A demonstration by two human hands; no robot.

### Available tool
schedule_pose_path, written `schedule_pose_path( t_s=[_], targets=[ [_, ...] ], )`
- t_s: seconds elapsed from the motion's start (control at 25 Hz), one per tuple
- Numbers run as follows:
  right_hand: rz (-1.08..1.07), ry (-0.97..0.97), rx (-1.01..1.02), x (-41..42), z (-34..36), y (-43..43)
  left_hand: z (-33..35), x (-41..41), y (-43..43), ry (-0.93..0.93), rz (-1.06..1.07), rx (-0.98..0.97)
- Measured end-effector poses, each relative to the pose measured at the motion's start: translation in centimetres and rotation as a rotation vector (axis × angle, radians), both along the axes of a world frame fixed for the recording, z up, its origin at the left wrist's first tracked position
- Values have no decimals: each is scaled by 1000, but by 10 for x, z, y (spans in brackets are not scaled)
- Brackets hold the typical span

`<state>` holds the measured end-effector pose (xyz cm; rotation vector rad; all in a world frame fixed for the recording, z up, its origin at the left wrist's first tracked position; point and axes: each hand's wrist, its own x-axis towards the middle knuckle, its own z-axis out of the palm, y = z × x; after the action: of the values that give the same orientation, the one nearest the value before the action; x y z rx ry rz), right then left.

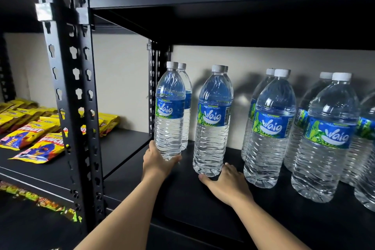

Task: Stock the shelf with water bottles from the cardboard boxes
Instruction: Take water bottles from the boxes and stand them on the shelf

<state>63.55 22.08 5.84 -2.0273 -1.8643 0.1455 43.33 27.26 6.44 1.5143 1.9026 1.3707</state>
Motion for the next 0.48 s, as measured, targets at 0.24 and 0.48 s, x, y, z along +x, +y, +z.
schedule_pose_path(
  t_s=[0.24, 0.48],
  targets=[
    [5, -5, 16, 1, -3, 3, -1, 2, 2, 13, 22, -8],
    [10, 10, 26, 1, -3, 4, 0, 2, 3, 19, 25, -21]
  ],
)
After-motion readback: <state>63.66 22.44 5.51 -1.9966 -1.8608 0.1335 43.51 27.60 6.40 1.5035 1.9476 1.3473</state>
